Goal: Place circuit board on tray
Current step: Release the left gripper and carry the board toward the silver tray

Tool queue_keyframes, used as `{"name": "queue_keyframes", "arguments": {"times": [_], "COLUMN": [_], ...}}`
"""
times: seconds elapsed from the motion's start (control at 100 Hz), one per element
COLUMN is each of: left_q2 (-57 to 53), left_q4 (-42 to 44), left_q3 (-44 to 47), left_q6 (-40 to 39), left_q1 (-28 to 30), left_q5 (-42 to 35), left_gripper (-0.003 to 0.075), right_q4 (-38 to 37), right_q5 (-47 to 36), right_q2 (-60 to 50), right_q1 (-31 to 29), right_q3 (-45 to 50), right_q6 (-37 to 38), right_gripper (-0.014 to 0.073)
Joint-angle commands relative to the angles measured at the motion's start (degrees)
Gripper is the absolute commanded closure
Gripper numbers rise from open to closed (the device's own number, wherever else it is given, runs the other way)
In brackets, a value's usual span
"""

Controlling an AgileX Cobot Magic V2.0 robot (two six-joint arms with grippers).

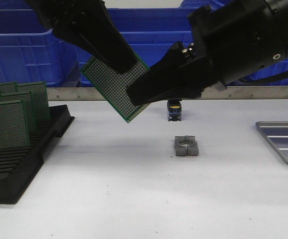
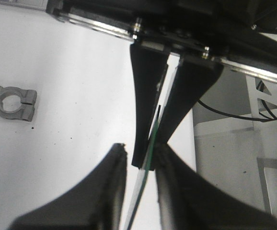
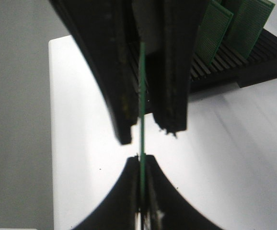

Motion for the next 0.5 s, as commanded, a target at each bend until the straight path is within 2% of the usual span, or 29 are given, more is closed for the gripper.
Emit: {"name": "queue_keyframes", "arguments": {"times": [0.0, 0.06, 0.14, 0.32, 0.49], "left_q2": [-1.99, -1.99, -1.99, -1.99, -1.99], "left_q4": [-4.01, -3.54, -2.21, -1.30, -1.21], "left_q3": [-1.63, -1.63, -1.73, -2.00, -2.03], "left_q6": [-0.91, -0.91, -0.91, -0.91, -0.91], "left_q1": [-0.34, -0.08, -0.08, -0.08, -0.08], "left_q5": [-0.18, -1.95, -5.35, -8.02, -8.81], "left_gripper": [0.0326, 0.0198, 0.0122, 0.0118, 0.0118], "right_q4": [3.55, 3.46, 3.21, 1.23, -0.54], "right_q5": [3.03, 2.66, 0.83, -2.02, 0.27], "right_q2": [-1.82, -1.82, -1.82, -1.82, -1.82], "right_q1": [0.12, 0.12, 0.12, -2.59, -10.32], "right_q3": [-1.76, -1.53, -0.71, 2.29, 5.67], "right_q6": [0.12, 2.27, 8.13, 24.07, 30.98], "right_gripper": [0.0662, 0.0662, 0.0662, 0.0662, 0.0662]}}
